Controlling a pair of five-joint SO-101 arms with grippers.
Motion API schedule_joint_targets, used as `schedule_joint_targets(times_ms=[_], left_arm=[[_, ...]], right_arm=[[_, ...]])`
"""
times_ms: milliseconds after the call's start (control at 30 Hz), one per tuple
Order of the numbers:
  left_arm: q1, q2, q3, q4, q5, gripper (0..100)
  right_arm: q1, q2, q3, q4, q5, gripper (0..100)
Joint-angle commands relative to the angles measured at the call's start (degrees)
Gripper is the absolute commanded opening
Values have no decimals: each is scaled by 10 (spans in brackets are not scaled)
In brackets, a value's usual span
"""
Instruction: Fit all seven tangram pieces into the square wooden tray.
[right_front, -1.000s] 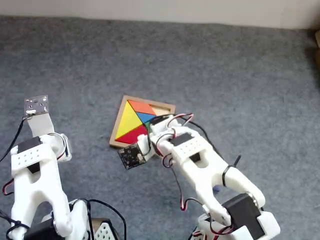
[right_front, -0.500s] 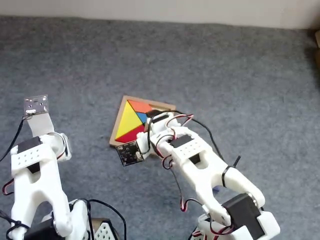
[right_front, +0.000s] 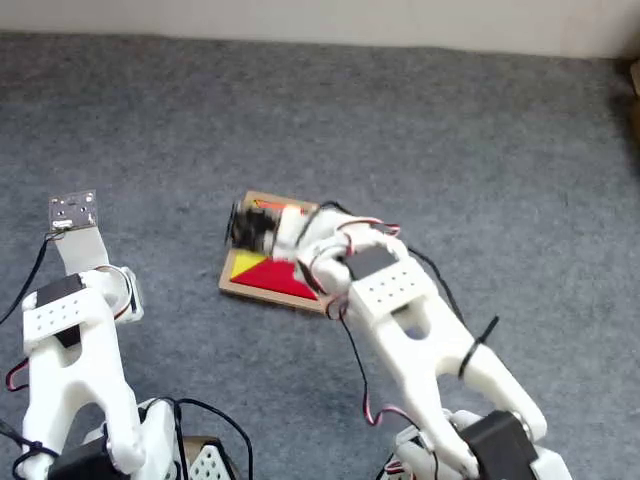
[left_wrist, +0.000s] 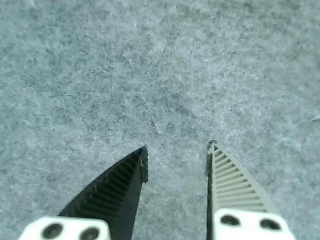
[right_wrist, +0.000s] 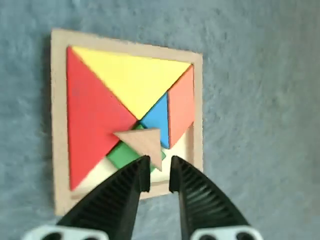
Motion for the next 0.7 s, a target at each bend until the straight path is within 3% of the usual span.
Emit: schedule_joint_targets(times_ms=[0, 133, 267, 667], left_arm=[[13, -17, -3, -9, -4, 196], [12, -17, -3, -9, -4, 196], [12, -17, -3, -9, -4, 196], [12, -17, -3, -9, -4, 196]], right_arm=[[4, 52, -135, 98, -169, 63], [18, 145, -239, 140, -293, 63], [12, 227, -324, 185, -366, 67], [3, 429, -565, 318, -396, 69]])
